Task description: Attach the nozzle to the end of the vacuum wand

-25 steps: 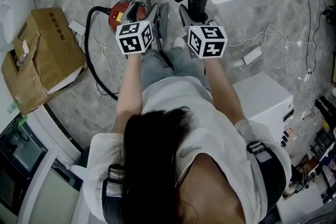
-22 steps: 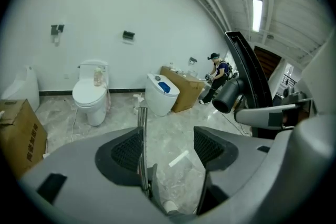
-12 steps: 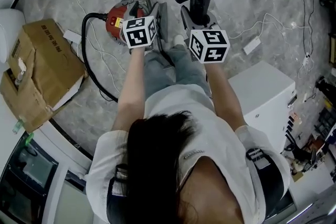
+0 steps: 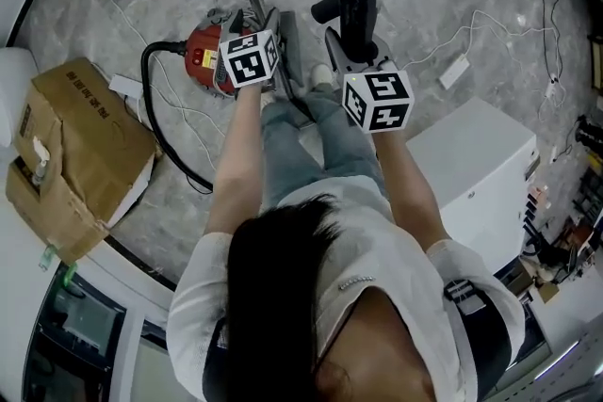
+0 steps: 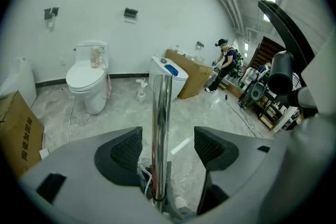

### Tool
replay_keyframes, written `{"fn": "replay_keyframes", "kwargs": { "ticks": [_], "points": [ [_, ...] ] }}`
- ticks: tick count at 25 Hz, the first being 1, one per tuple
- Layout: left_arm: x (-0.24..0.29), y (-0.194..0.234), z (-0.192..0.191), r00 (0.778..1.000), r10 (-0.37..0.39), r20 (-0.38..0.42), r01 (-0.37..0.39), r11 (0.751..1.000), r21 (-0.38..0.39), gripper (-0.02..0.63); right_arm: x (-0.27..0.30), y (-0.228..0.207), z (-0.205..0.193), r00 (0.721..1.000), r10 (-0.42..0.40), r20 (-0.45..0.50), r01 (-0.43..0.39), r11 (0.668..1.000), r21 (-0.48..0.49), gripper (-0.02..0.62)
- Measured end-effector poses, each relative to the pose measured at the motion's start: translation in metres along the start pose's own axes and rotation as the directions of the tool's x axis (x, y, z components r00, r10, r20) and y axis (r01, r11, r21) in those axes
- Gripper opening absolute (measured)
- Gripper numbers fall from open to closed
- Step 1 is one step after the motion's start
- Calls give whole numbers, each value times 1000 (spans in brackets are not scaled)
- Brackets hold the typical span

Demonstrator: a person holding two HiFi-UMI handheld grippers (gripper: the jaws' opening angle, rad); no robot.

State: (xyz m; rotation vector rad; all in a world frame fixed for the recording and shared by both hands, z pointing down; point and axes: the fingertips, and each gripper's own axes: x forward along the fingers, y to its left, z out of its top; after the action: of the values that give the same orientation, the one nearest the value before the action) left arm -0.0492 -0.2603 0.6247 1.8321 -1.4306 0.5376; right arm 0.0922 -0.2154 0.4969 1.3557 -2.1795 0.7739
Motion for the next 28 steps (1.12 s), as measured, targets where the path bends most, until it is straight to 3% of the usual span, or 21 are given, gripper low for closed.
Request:
{"fn": "replay_keyframes", "kwargs": {
  "ticks": [10, 28],
  "points": [
    [50, 11, 2, 1000, 8, -25, -7, 1000, 24, 298, 21, -7, -11, 1000, -12, -13, 13, 999, 39, 124],
    [96, 25, 8, 999, -35, 12, 34, 998, 49, 298, 42, -16, -22, 1000, -11, -9, 11, 999, 34, 124]
  ]
}}
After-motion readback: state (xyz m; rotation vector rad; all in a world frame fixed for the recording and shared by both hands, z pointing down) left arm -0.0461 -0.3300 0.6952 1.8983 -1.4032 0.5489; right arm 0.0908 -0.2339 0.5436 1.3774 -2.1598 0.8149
